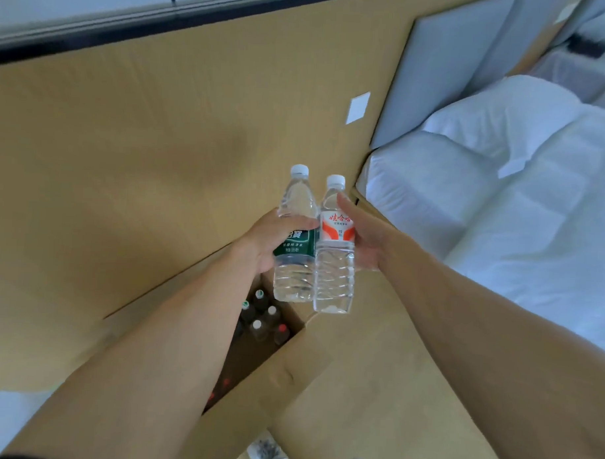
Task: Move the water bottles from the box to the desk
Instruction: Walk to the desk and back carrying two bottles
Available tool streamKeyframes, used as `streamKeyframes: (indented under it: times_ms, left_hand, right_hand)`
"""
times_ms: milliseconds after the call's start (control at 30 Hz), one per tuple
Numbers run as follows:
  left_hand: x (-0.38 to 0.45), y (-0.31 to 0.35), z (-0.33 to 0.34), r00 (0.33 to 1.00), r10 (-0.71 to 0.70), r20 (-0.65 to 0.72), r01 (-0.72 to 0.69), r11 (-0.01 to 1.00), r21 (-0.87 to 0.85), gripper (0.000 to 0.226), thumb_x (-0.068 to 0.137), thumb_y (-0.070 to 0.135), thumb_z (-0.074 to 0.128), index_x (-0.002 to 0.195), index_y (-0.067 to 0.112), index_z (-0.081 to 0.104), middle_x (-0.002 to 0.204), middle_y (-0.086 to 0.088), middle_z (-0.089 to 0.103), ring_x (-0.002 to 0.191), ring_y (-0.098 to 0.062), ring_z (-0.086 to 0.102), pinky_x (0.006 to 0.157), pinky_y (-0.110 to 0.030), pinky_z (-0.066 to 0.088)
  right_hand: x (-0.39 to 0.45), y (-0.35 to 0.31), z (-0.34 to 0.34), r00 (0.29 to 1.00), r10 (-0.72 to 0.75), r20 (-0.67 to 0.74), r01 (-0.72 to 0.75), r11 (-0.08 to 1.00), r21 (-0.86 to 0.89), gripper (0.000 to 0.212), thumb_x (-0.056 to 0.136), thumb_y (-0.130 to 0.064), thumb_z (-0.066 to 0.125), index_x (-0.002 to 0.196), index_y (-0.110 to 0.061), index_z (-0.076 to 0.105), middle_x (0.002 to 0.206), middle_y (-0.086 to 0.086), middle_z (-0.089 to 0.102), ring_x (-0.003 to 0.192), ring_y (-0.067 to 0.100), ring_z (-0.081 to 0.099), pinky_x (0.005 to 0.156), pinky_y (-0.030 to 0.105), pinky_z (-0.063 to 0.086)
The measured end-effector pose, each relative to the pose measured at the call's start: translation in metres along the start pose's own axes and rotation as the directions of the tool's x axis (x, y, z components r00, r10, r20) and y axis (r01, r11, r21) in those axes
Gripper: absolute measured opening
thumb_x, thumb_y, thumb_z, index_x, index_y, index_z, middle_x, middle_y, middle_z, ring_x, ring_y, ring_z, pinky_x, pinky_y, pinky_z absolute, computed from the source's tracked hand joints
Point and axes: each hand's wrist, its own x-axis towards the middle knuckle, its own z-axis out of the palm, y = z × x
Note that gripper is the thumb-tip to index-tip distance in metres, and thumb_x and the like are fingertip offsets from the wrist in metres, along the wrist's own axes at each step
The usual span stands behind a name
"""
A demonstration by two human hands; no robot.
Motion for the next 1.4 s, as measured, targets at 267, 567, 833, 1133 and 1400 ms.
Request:
streamKeyframes:
  times_ms: [267,567,833,1133,1400]
  left_hand:
    - [0.001,-0.003,0.140,0.930,-0.035,0.367,-0.015,0.991,0.131,0.039,0.084,0.015,0.067,0.121,0.007,0.056,0.106,-0.019,0.066,0.092,-0.033,0.065,0.092,-0.052,0.053]
    - [0.004,-0.053,0.335,0.816,-0.166,0.553,0.005,0.960,0.281,0.086,0.069,0.014,0.089,0.139,-0.003,0.042,0.128,-0.032,0.059,0.103,-0.043,0.065,0.094,-0.057,0.048]
    - [-0.037,-0.129,0.519,0.720,-0.312,0.620,0.076,0.923,0.376,0.061,0.086,0.011,0.077,0.135,0.022,0.042,0.122,-0.023,0.066,0.103,-0.040,0.070,0.090,-0.062,0.054]
    - [-0.098,-0.215,0.689,0.385,-0.510,0.770,-0.072,0.815,0.575,0.060,0.084,-0.017,0.060,0.134,0.013,0.046,0.123,-0.029,0.063,0.105,-0.044,0.067,0.094,-0.062,0.052]
    - [-0.125,-0.299,0.820,0.149,-0.670,0.727,-0.229,0.692,0.684,0.041,0.086,-0.018,0.055,0.118,0.007,0.061,0.117,-0.027,0.067,0.111,-0.045,0.064,0.103,-0.060,0.047]
  right_hand:
    - [-0.110,0.019,-0.128,0.981,-0.193,0.011,0.193,0.981,0.032,0.064,0.070,0.001,0.072,0.129,-0.009,0.048,0.119,0.021,0.058,0.100,0.034,0.066,0.090,0.049,0.056]
    - [-0.252,0.086,-0.278,0.872,-0.316,-0.374,0.388,0.912,0.136,0.039,0.079,0.009,0.068,0.116,-0.003,0.060,0.118,0.018,0.064,0.099,0.030,0.065,0.091,0.041,0.053]
    - [-0.394,0.178,-0.389,0.728,-0.339,-0.596,0.530,0.829,0.177,0.042,0.088,-0.001,0.070,0.127,-0.014,0.061,0.110,0.013,0.069,0.095,0.035,0.066,0.089,0.056,0.054]
    - [-0.518,0.283,-0.480,0.572,-0.275,-0.773,0.670,0.700,0.246,0.051,0.088,-0.008,0.073,0.135,-0.017,0.055,0.130,0.021,0.064,0.105,0.035,0.067,0.083,0.049,0.057]
    - [-0.591,0.355,-0.544,0.479,-0.188,-0.857,0.731,0.626,0.272,0.070,0.067,0.005,0.075,0.132,-0.015,0.056,0.131,0.017,0.064,0.115,0.033,0.065,0.090,0.047,0.056]
